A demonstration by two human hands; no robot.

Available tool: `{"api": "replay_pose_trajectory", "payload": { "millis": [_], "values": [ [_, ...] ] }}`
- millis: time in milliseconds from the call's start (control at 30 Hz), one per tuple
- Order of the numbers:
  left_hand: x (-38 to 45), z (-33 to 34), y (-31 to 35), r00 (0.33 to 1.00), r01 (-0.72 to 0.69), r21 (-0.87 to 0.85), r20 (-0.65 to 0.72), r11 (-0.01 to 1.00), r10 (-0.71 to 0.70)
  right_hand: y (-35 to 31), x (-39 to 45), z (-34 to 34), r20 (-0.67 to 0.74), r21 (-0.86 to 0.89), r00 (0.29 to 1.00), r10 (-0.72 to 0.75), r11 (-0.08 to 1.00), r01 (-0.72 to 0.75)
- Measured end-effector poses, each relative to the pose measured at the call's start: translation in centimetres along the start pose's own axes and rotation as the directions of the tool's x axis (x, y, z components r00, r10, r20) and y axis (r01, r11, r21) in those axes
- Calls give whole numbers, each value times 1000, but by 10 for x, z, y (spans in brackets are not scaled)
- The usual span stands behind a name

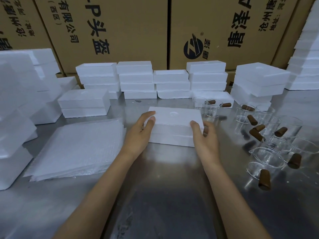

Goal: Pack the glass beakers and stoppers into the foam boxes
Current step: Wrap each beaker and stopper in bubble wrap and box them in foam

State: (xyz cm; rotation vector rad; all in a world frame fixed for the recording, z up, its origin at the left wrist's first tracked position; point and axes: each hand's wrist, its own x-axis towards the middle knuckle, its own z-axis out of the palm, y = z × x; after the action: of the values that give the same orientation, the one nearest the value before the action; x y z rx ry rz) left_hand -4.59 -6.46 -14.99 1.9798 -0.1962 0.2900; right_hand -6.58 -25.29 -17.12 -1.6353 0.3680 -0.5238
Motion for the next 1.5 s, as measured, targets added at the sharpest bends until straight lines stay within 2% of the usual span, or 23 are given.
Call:
{"api": "replay_pose_trajectory", "payload": {
  "millis": [67,100,133,200,233,300,367,400,467,567,667,733,800,867,900,1000,1067,1133,1200,1267,1333,1500],
  "values": [
    [2,4,1,973,-145,277,-132,950,187,0,0,0,22,-18,1000,2,1000,-2],
    [2,6,4,943,-208,443,-145,872,298,0,0,0,27,-21,1000,3,1000,-3],
    [1,10,8,919,-254,552,-117,794,375,0,0,0,26,-25,1000,9,1000,-9],
    [-1,15,13,903,-323,612,-29,722,428,-1,1,0,17,-40,999,40,998,-39],
    [-2,18,13,909,-324,594,-18,736,415,-1,1,0,15,-45,998,57,997,-57],
    [-4,21,13,947,-245,484,-66,840,315,-3,2,0,19,-50,997,76,996,-75],
    [-3,21,18,987,-88,247,-112,965,119,-4,2,0,27,-57,996,85,995,-83],
    [-2,21,21,994,3,101,-107,995,8,-5,2,1,30,-61,996,88,994,-86],
    [2,22,24,986,127,-74,-98,989,-134,-6,1,1,36,-70,995,98,993,-95],
    [5,25,25,964,206,-169,-134,964,-229,-8,-4,1,35,-38,993,113,993,-111],
    [8,22,29,958,199,-250,-153,947,-242,-18,-7,5,54,75,994,96,992,-100],
    [13,11,32,962,143,-288,-184,947,-202,-32,-4,10,105,224,984,140,961,-161],
    [21,-6,34,969,51,-265,-220,963,-112,-51,1,20,256,384,949,186,881,-276],
    [28,-26,35,967,-42,-241,-254,969,-21,-72,7,39,407,467,898,166,807,-360],
    [32,-36,33,958,-71,-270,-287,960,-10,-81,10,51,436,489,884,170,780,-391],
    [34,-64,9,877,-70,-366,-466,928,-117,-105,21,98,453,481,860,233,749,-456],
    [30,-76,-16,818,16,-207,-560,978,-132,-118,25,134,496,459,828,262,730,-506],
    [29,-81,-40,819,168,59,-564,984,-106,-130,26,172,546,423,796,262,733,-532],
    [31,-76,-51,877,299,358,-468,885,-108,-139,27,208,582,376,766,272,746,-550],
    [34,-69,-55,929,309,600,-355,738,-100,-148,26,242,617,350,736,280,740,-575],
    [35,-66,-57,951,280,699,-296,658,-91,-155,25,271,635,326,720,280,748,-578],
    [35,-69,-55,959,277,741,-257,611,-122,-153,30,317,625,235,720,301,808,-541]
  ]
}}
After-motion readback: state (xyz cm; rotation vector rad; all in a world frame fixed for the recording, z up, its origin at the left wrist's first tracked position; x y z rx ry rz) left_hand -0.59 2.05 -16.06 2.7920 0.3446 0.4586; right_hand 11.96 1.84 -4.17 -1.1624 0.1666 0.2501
